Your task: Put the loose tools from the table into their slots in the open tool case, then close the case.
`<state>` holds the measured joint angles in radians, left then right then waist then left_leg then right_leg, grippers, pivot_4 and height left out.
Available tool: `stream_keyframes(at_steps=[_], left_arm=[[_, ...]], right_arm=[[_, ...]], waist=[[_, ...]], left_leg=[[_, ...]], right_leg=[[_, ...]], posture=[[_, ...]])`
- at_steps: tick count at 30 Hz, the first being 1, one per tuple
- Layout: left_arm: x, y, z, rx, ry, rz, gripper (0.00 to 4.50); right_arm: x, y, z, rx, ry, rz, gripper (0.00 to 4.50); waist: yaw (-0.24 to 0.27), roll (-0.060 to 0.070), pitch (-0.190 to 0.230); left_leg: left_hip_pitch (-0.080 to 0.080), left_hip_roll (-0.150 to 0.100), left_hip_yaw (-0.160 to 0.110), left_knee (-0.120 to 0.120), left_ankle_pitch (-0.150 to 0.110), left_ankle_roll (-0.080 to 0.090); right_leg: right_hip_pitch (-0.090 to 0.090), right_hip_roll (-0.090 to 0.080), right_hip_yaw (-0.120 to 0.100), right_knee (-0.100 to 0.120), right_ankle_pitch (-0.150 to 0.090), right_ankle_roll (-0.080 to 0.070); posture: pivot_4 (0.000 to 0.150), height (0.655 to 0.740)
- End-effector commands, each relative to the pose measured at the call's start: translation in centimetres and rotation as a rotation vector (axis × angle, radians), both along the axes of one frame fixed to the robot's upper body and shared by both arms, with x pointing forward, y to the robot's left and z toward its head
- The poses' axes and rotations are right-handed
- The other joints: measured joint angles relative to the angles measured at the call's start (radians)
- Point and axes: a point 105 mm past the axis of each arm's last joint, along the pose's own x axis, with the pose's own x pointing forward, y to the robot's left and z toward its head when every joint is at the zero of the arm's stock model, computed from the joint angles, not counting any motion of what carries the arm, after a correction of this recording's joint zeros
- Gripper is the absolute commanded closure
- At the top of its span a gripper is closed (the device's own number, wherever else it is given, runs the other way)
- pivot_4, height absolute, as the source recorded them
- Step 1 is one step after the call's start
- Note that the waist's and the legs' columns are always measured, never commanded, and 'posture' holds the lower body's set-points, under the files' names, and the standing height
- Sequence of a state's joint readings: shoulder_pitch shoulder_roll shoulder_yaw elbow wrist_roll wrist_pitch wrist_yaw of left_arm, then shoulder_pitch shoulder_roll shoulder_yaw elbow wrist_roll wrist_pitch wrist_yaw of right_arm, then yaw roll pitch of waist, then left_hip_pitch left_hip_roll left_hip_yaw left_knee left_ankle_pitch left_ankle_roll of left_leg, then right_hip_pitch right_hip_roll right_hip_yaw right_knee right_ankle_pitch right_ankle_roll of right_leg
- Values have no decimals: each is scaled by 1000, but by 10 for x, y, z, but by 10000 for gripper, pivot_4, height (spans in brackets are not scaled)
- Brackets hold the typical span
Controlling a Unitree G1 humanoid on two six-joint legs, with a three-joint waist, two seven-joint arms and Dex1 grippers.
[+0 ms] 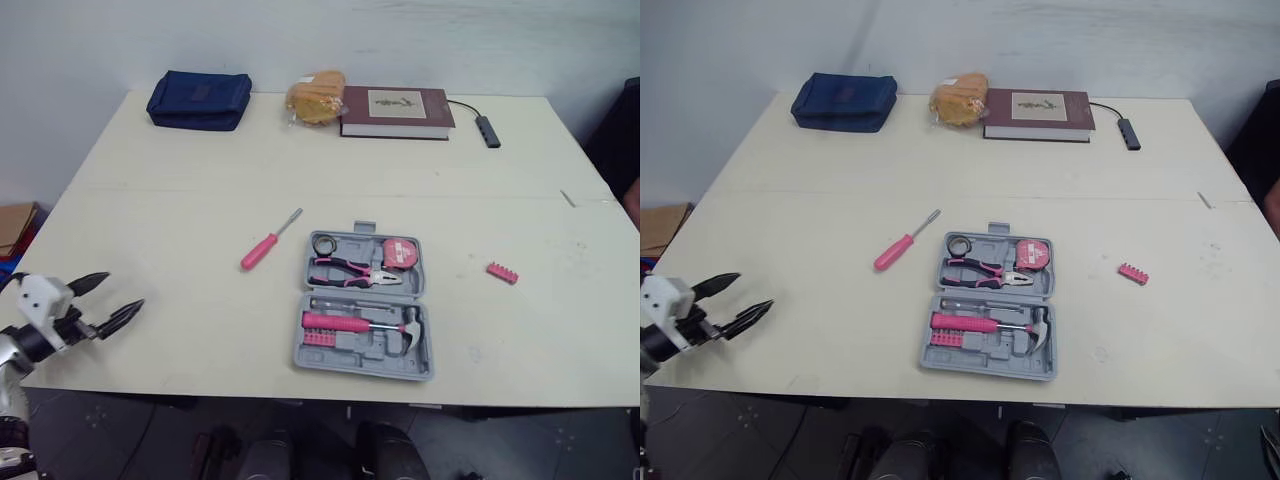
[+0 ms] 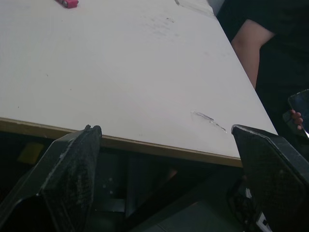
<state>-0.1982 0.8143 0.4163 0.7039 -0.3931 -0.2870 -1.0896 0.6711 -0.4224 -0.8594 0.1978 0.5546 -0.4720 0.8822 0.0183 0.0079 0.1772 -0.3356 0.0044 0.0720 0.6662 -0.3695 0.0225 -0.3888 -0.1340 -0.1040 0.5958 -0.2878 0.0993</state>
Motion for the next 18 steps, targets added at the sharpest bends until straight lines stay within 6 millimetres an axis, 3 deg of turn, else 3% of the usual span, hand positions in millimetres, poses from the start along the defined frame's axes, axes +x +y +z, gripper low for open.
stream_keyframes(at_steps=[1,3,8,12,18], left_arm=[[13,-39,22,24,-76,-161,128],[20,-71,31,5,-108,-271,128],[22,-118,45,-32,-123,-432,128],[16,-159,55,-67,-128,-600,128],[9,-185,61,-103,-123,-703,128]], right_arm=[[26,7,16,28,-34,119,0],[48,14,19,37,-11,225,0],[86,11,30,32,5,322,0],[141,28,39,52,85,482,0],[191,28,42,52,147,521,0]], waist=[[-4,0,0],[-10,0,0],[-22,0,0],[-24,0,1],[-18,-2,3]], left_leg=[[0,0,0,0,0,0],[0,-1,2,1,1,1],[0,-2,5,0,4,7],[-1,-1,7,0,5,6],[-1,-2,11,7,6,9]], right_leg=[[0,0,0,0,0,0],[-1,-1,2,1,0,1],[-1,-1,3,0,2,3],[-3,2,0,4,1,2],[-3,1,0,5,3,5]], posture=[[1500,7400],[1500,7400],[1500,7400],[1500,7400],[1500,7400]])
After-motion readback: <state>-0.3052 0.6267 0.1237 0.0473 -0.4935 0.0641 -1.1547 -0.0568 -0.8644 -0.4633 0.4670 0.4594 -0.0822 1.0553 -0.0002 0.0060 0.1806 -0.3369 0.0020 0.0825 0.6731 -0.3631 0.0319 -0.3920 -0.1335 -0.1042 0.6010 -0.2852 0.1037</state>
